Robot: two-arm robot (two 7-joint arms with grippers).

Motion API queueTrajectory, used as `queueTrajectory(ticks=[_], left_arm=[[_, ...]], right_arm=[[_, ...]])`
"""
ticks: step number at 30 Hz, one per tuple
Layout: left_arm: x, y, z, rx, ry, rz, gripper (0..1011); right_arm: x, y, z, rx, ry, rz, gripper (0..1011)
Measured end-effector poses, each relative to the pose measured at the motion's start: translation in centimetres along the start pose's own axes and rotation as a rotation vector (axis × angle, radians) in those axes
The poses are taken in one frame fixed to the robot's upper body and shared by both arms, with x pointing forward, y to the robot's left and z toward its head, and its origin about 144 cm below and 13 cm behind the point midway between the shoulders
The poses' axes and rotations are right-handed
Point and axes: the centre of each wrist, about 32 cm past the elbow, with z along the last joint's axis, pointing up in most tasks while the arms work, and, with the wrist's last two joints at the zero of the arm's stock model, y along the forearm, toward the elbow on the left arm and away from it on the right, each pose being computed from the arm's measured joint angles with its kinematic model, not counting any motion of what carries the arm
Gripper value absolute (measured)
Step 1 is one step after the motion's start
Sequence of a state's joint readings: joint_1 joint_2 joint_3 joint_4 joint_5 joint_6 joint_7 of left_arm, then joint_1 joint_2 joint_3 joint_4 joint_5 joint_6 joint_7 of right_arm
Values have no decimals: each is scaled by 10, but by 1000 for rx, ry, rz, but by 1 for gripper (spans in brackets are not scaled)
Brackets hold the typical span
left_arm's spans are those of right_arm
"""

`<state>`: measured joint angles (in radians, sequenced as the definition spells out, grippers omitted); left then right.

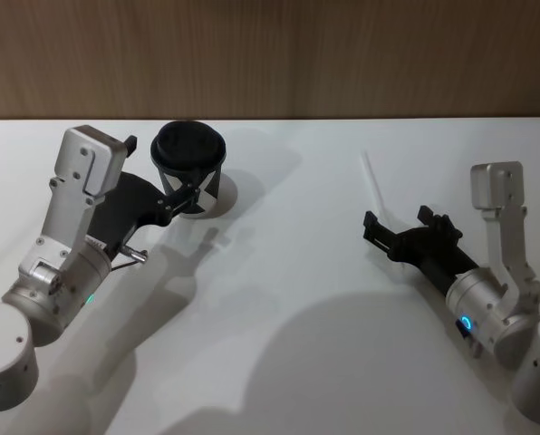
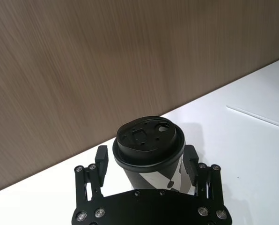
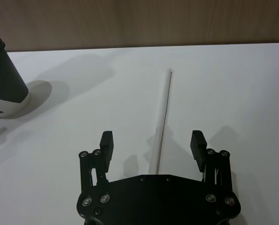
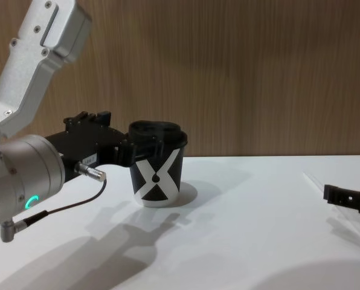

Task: Pick up the straw with one hand, pass it to the other hand, and insert it into the cup.

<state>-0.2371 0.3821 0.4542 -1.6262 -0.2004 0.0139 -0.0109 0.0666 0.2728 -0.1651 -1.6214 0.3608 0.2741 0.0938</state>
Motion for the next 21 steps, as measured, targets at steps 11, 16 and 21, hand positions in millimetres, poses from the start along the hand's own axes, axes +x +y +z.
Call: queueTrajectory(ticks=[11,16,21], left_arm=[[0,0,0,0,0,0,1002],[0,0,0,0,0,0,1002],[0,0,0,0,0,0,1002]], right_arm=[[4,8,-3,-29,6,8,1001],[4,10,-3,-36,5,7,1001],[4,11,-3,-40,5,5,1001]])
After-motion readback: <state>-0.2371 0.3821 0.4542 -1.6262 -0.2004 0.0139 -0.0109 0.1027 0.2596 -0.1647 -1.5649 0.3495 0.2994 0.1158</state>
